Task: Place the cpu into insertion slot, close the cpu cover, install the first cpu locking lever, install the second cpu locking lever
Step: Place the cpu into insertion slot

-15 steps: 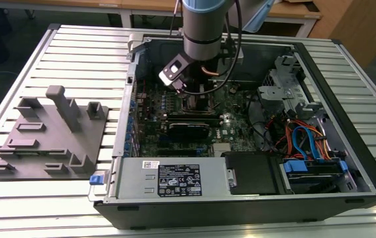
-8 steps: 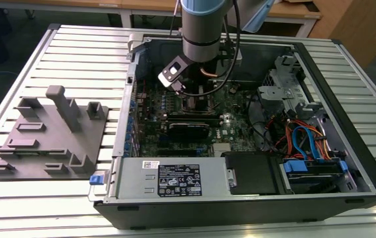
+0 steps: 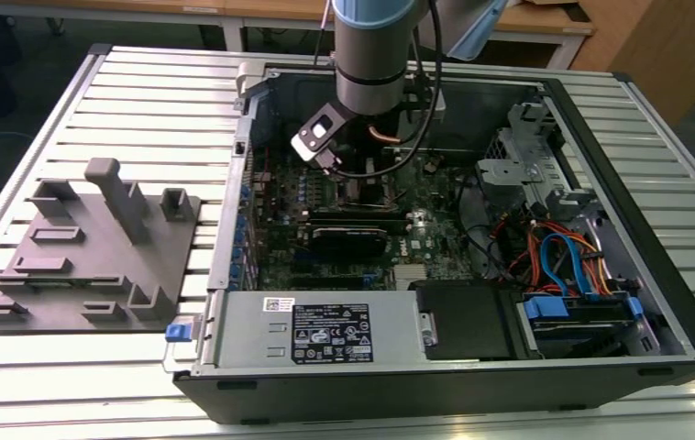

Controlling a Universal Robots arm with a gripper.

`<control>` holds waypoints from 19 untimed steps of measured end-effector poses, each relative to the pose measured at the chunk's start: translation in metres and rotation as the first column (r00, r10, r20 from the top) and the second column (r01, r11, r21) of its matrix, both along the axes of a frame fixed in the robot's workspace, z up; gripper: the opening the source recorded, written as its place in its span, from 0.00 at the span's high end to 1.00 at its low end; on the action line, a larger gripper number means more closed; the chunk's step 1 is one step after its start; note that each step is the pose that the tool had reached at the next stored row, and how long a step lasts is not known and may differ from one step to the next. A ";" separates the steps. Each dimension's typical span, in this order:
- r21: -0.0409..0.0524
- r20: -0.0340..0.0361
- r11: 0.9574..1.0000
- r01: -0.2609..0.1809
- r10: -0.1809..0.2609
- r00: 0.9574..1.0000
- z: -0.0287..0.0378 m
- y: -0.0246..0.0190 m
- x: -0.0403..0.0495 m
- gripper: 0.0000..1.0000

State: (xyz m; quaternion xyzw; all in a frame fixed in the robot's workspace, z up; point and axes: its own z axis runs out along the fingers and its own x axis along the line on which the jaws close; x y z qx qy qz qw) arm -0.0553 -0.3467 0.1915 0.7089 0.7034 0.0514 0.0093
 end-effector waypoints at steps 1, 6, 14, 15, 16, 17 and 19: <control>0.000 0.000 1.000 0.000 0.000 1.000 0.0001 0.0000 0.0000 0.46; 0.000 0.000 1.000 0.000 0.000 1.000 0.0004 0.0000 -0.0001 0.46; 0.000 0.000 1.000 0.000 0.000 1.000 0.0028 0.0000 0.0000 0.46; 0.000 0.000 1.000 0.000 0.000 1.000 0.0029 0.0000 0.0000 0.46; 0.000 0.000 1.000 0.001 -0.001 1.000 0.0029 0.0000 0.0000 0.46; 0.000 0.000 1.000 0.003 -0.003 1.000 0.0029 0.0000 0.0000 0.46; -0.001 0.000 1.000 0.006 -0.006 1.000 0.0029 -0.0001 0.0000 0.46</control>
